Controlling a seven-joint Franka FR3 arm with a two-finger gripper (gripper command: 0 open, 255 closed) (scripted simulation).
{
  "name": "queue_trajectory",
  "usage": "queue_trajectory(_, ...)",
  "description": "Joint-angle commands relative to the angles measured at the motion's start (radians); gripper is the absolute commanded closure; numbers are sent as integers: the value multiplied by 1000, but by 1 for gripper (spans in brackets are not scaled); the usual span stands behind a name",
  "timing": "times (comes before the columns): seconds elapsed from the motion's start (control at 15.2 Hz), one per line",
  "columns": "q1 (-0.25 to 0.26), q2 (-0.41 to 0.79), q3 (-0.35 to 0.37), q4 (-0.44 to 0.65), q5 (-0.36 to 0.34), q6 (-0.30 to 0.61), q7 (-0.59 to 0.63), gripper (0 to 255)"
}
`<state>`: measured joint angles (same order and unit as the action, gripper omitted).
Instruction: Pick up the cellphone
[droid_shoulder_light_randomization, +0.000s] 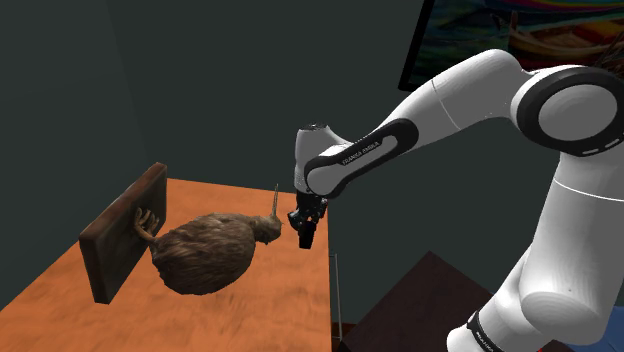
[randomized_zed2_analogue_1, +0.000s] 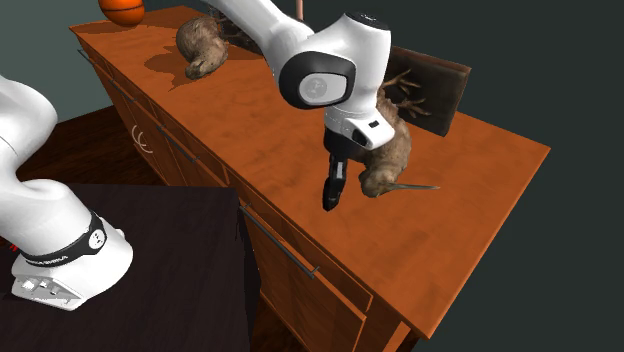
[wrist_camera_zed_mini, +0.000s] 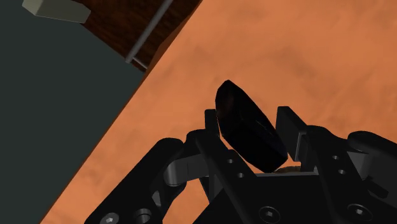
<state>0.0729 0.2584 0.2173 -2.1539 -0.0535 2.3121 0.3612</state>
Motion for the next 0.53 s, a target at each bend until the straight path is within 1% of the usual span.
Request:
queue_trajectory(0.0, -1, -16, 2, 6, 5, -22, -3, 255)
queue_trajectory(0.46, -6, -78, 8, 30, 24, -107, -15, 255)
